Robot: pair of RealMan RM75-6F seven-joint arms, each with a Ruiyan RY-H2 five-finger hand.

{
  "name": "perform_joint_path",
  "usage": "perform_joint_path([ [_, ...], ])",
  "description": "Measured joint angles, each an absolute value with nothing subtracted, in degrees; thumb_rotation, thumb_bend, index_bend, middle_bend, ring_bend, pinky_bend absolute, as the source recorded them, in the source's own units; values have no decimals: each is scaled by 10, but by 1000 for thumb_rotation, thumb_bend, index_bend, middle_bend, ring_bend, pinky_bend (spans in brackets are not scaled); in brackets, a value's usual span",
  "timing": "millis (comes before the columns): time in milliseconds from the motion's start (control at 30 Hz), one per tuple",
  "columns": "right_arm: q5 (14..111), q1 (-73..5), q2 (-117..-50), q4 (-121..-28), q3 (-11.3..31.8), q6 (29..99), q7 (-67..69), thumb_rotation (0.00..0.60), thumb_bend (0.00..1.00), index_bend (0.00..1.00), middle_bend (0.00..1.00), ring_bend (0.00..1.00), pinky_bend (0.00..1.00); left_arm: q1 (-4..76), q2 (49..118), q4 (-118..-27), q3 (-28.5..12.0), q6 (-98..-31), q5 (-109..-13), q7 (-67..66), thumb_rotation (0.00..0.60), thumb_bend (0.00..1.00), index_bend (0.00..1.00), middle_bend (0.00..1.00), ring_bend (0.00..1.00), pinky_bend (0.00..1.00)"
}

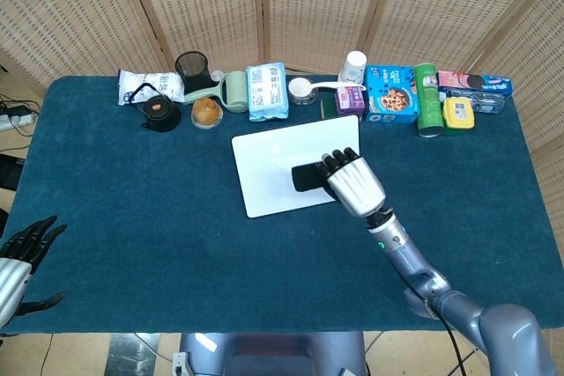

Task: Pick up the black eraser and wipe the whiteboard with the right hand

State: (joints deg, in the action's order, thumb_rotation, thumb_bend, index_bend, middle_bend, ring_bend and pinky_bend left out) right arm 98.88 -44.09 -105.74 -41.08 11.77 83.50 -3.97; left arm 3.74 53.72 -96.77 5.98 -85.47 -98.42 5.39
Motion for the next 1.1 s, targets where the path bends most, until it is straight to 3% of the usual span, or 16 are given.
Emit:
perform_joint_path([
  [567, 952, -512, -1137, -294, 132, 819, -26, 600, 362, 554, 619, 548, 601, 41, 533, -970, 59, -849, -979, 61, 600, 71, 0, 0, 0, 103],
  [867, 909, -470, -1134, -362, 134, 812, -59, 600, 370, 565, 630, 594, 643, 41, 532, -969, 59, -849, -979, 63, 600, 69, 0, 0, 0, 103],
  [1100, 847, -431, -1122, -477, 150, 793, -126, 600, 383, 581, 650, 644, 681, 41, 533, -971, 60, -848, -978, 58, 600, 69, 0, 0, 0, 103],
])
